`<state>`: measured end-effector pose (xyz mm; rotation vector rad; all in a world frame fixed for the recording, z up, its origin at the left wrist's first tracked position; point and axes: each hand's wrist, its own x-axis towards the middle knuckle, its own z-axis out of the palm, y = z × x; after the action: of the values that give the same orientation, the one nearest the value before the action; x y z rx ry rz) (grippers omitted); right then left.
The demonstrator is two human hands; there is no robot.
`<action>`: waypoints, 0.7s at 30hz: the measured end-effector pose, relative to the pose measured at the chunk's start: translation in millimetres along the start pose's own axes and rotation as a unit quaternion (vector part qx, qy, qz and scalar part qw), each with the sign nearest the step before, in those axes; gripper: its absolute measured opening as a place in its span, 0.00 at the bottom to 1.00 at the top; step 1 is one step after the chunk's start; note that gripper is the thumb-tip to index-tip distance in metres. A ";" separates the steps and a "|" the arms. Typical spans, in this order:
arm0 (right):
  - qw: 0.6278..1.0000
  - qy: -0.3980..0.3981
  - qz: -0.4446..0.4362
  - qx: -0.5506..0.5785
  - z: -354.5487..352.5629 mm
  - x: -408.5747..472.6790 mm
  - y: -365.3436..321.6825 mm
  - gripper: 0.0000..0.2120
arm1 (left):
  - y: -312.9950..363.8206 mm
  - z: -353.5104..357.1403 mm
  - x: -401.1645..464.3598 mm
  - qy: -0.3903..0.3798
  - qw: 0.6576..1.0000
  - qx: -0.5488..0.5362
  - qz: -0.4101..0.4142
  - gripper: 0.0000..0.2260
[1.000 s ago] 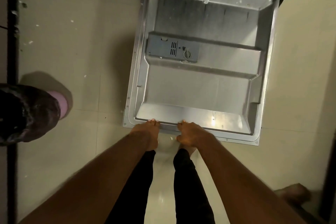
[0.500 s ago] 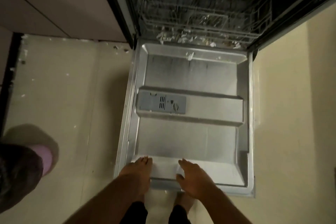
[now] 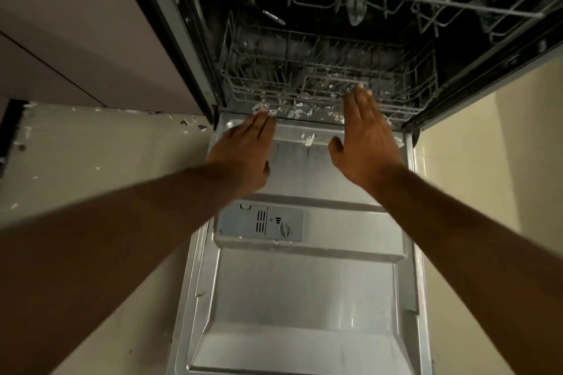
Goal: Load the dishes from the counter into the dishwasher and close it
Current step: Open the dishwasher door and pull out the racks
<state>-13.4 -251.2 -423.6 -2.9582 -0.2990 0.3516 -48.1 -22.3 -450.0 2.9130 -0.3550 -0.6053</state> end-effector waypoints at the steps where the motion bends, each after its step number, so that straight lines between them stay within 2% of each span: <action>1: 1.000 -0.001 -0.009 -0.001 -7.8 13.6 -0.7 0.44 | 1.3 -11.6 8.1 0.000 1.000 -0.013 -0.010 0.42; 5: 0.999 -0.037 -0.022 -0.027 -17.5 52.8 -2.5 0.48 | 12.2 -38.9 27.7 -0.003 0.995 -0.088 -0.050 0.43; 10: 0.993 -0.097 0.017 -0.060 -4.4 68.1 4.6 0.53 | 21.9 -35.2 32.5 -0.007 0.995 -0.098 -0.025 0.43; 13: 0.993 -0.084 0.021 -0.075 5.9 67.6 5.4 0.58 | 25.2 -26.6 33.6 -0.005 0.995 -0.099 -0.007 0.43; 16: 0.996 -0.063 0.030 -0.056 1.9 79.0 6.6 0.56 | 31.4 -25.8 41.7 0.001 0.995 -0.104 0.003 0.44; 21: 0.994 -0.100 0.040 -0.035 -0.6 87.3 8.6 0.54 | 40.8 -32.2 57.0 0.015 0.997 -0.077 0.015 0.45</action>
<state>71.4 -240.9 -443.4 -3.0135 -0.2189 0.6634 7.7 -73.2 -434.4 2.7615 -0.3326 -0.5575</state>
